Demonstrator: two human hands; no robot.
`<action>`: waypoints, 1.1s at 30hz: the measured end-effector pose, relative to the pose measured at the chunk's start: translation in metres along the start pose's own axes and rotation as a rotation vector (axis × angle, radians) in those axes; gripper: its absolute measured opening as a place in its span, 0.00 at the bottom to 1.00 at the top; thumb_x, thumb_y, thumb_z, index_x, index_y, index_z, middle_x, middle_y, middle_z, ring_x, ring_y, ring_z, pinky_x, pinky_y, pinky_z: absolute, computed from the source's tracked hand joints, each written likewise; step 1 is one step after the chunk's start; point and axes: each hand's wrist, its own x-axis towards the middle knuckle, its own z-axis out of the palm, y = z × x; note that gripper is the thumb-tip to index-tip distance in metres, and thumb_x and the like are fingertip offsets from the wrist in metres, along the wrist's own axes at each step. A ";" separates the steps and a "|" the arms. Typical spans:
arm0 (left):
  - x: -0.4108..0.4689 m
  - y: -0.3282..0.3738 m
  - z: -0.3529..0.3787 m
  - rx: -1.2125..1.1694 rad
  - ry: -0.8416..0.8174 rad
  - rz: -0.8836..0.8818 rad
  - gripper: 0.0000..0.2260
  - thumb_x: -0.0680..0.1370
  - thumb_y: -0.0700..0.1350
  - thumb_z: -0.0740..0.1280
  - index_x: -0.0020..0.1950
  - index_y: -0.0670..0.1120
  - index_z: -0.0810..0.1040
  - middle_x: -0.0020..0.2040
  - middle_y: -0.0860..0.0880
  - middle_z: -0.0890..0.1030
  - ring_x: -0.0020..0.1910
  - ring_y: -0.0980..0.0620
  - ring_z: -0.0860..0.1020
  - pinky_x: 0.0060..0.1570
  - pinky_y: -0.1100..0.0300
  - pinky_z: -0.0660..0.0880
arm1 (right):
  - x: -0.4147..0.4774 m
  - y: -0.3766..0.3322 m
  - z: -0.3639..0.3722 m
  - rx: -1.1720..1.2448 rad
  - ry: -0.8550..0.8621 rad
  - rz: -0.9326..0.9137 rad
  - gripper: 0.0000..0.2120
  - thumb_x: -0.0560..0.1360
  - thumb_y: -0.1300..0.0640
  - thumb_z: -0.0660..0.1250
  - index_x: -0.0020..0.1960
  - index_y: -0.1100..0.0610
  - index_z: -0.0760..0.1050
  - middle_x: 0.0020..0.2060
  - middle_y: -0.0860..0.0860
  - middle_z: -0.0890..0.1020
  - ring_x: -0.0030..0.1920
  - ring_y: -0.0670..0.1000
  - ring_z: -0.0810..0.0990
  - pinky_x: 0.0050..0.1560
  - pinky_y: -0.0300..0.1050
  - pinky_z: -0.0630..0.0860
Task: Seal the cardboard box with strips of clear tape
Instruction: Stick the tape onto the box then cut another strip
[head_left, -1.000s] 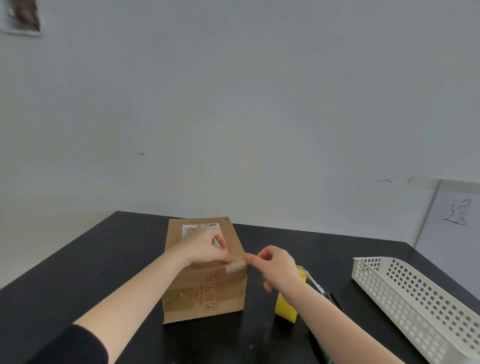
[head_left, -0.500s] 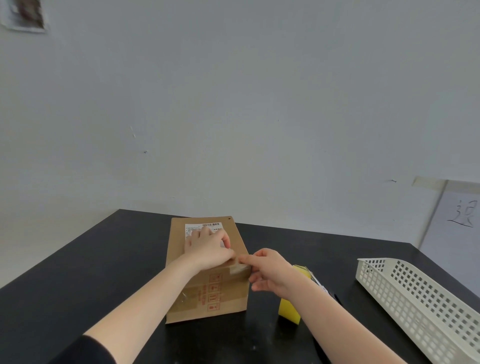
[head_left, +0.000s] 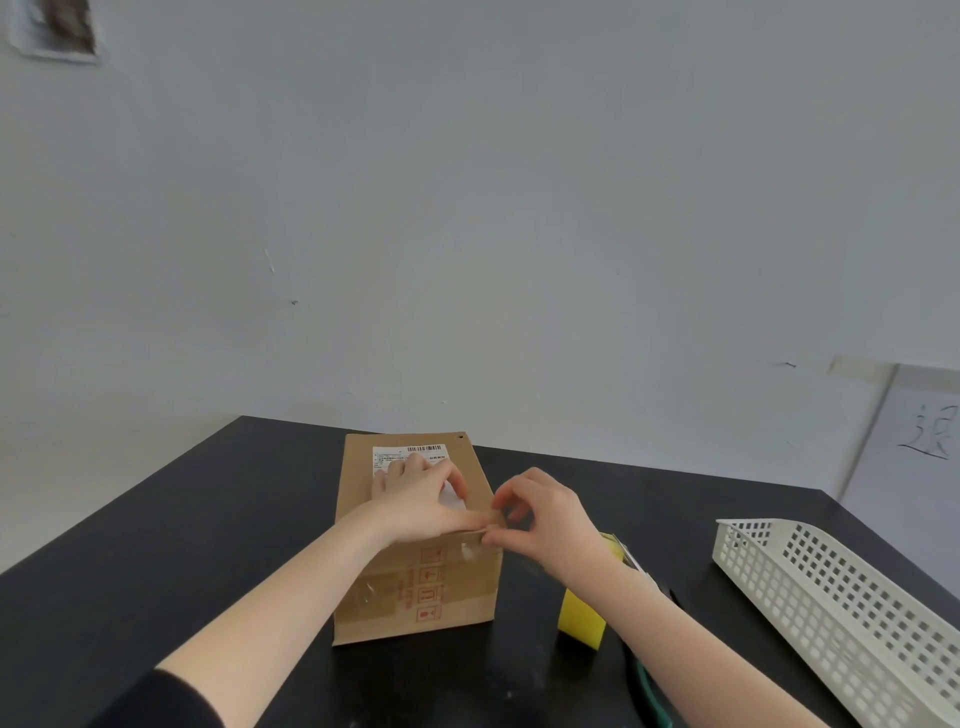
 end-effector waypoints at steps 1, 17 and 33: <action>0.000 0.000 -0.001 0.002 0.000 0.004 0.24 0.65 0.72 0.65 0.55 0.61 0.71 0.63 0.51 0.67 0.66 0.46 0.62 0.68 0.45 0.60 | 0.000 0.001 0.002 -0.032 -0.004 -0.049 0.11 0.69 0.48 0.75 0.48 0.47 0.77 0.46 0.41 0.75 0.45 0.43 0.77 0.47 0.36 0.76; -0.003 -0.012 0.004 0.040 0.024 0.206 0.26 0.62 0.70 0.70 0.54 0.61 0.69 0.57 0.56 0.65 0.62 0.51 0.63 0.68 0.42 0.61 | 0.000 0.000 0.006 -0.054 -0.007 -0.075 0.13 0.67 0.52 0.77 0.44 0.56 0.77 0.44 0.47 0.74 0.41 0.48 0.77 0.44 0.37 0.77; -0.001 -0.014 0.017 0.247 0.102 0.249 0.32 0.60 0.69 0.70 0.57 0.58 0.65 0.57 0.56 0.62 0.60 0.49 0.65 0.63 0.42 0.66 | 0.001 -0.004 0.010 -0.141 -0.031 -0.135 0.17 0.67 0.57 0.76 0.42 0.51 0.67 0.44 0.46 0.69 0.41 0.50 0.76 0.42 0.42 0.77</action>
